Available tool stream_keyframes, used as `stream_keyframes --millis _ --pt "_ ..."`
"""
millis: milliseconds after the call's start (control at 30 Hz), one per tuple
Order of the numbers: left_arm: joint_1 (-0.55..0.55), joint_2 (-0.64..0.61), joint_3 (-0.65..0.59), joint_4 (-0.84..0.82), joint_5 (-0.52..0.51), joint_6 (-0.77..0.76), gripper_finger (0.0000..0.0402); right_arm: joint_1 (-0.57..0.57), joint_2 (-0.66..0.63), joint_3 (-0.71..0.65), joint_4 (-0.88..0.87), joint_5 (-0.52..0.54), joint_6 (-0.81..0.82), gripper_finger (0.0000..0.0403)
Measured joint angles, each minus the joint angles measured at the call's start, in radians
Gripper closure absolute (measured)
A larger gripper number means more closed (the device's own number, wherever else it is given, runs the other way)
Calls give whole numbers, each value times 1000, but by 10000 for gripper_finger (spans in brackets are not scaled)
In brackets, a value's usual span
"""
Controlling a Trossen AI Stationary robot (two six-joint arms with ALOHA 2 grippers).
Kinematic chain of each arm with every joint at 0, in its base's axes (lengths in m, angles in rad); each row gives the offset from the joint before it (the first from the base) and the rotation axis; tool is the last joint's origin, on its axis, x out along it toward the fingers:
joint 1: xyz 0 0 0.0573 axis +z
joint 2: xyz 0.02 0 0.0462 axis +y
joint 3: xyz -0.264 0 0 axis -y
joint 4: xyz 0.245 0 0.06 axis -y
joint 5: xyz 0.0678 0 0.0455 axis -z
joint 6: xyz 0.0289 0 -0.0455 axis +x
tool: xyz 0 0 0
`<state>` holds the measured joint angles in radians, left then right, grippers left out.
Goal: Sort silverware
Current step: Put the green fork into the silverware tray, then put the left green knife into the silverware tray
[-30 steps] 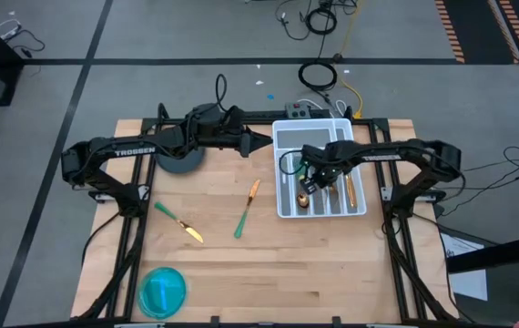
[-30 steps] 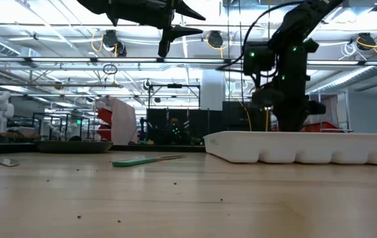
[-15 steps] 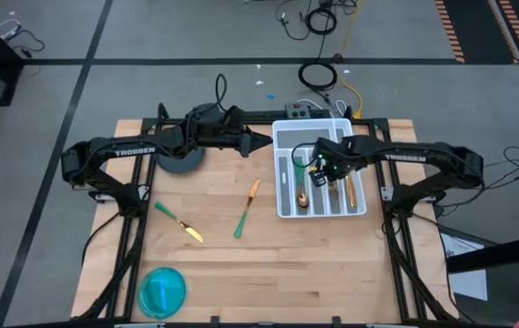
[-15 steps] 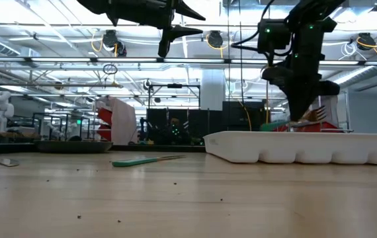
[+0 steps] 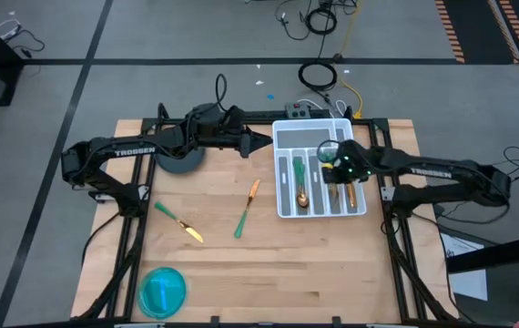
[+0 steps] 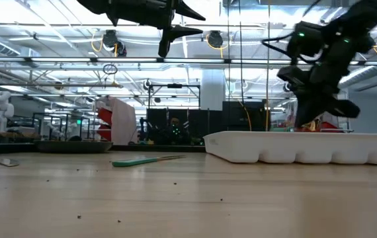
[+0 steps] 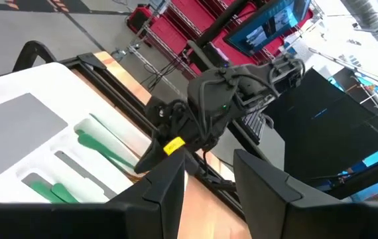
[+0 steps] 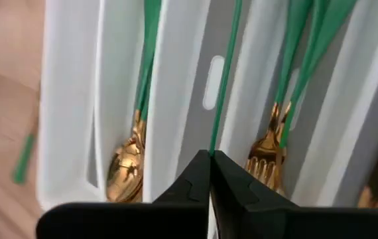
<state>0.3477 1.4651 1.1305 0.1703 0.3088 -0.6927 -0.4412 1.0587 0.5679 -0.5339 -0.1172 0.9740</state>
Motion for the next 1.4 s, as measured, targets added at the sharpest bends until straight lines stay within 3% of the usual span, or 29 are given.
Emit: stream_keyframes --millis 300,867,1400 --pt "1 0 0 0 -1 0 265 -56 -207 -206 191 -17 120 403" --pt "18 0 0 0 -11 2 265 -110 -197 -239 182 -28 123 398" --pt "18 0 0 0 -11 20 265 -110 -207 -227 157 -39 100 293"
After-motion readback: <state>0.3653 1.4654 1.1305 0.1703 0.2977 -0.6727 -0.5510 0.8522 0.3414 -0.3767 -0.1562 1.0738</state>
